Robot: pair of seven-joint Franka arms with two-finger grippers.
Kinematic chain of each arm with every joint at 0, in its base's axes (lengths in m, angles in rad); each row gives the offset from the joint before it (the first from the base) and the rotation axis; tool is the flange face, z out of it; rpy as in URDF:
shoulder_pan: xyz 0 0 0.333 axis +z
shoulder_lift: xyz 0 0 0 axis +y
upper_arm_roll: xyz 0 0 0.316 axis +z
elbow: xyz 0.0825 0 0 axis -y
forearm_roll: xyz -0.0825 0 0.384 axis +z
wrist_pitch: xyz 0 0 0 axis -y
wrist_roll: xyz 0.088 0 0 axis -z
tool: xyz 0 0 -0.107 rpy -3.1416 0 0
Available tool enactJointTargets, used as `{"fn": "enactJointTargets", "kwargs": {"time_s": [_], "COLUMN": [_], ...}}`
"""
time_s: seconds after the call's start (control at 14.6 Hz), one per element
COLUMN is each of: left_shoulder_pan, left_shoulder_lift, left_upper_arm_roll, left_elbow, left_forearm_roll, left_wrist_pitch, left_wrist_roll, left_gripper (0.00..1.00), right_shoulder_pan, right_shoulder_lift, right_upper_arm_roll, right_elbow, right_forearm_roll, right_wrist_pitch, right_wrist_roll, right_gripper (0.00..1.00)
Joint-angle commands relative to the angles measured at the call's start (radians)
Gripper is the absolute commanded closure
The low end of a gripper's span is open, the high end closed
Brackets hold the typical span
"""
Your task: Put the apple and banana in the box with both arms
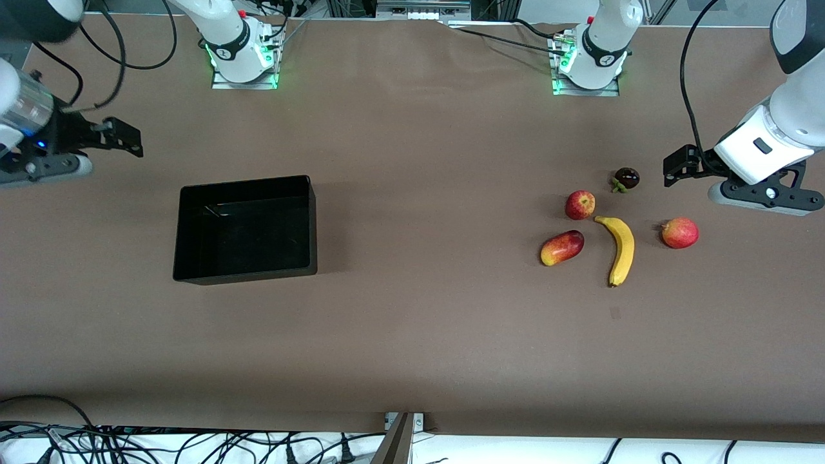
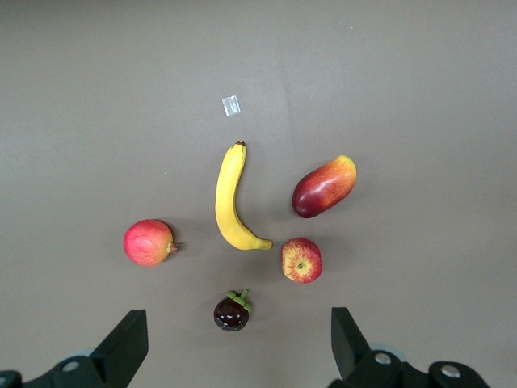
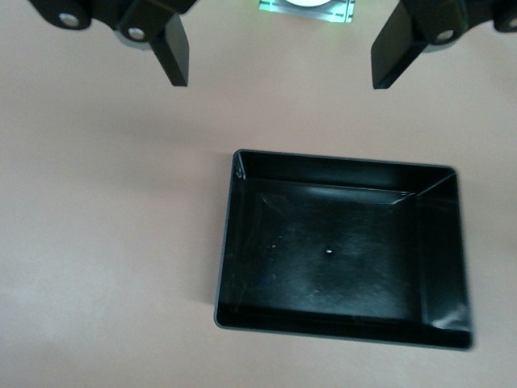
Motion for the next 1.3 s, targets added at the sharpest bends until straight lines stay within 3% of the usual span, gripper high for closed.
{"fn": "enactJointTargets", "kwargs": {"time_s": [0.0,0.21,0.34,0.55,0.75,0.89,0.96,1.1,1.23], "left_shoulder_pan": [-0.002,0.0,0.0,0.0,0.0,0.0,0.0,0.0,0.0], "left_shoulder_lift": [0.007,0.007,0.007,0.007,0.007,0.007,0.007,0.007,0.007], "left_upper_arm_roll": [-0.004,-0.004,-0.004,-0.004,-0.004,-0.004,-0.004,-0.004,-0.004], "left_elbow": [0.023,0.023,0.023,0.023,0.023,0.023,0.023,0.023,0.023], "left_forearm_roll": [-0.006,-0.006,-0.006,-0.006,-0.006,-0.006,-0.006,-0.006,-0.006], "left_wrist_pitch": [-0.021,-0.021,-0.021,-0.021,-0.022,-0.022,-0.022,-0.021,-0.021], "left_wrist_roll": [-0.011,-0.011,-0.013,-0.013,-0.011,-0.011,-0.011,-0.011,-0.011], "left_gripper": [0.0,0.0,0.0,0.0,0.0,0.0,0.0,0.0,0.0], "right_shoulder_pan": [-0.013,-0.021,-0.038,-0.042,-0.042,-0.041,-0.041,-0.038,-0.032], "right_shoulder_lift": [0.067,0.178,0.247,0.295,0.321,0.367,0.377,0.382,0.379], "right_upper_arm_roll": [-0.042,-0.086,-0.086,-0.086,-0.086,-0.085,-0.083,-0.079,-0.076], "right_elbow": [-0.177,-0.254,-0.254,-0.266,-0.297,-0.299,-0.299,-0.297,-0.267], "right_forearm_roll": [-0.018,0.003,0.063,0.078,0.117,0.141,0.15,0.151,0.151], "right_wrist_pitch": [0.242,0.435,0.472,0.513,0.571,0.614,0.627,0.625,0.613], "right_wrist_roll": [-0.037,-0.074,-0.076,-0.074,-0.074,-0.074,-0.074,-0.064,-0.062], "right_gripper": [0.0,0.0,0.0,0.02,0.15,0.27,0.38,0.97,1.0]}}
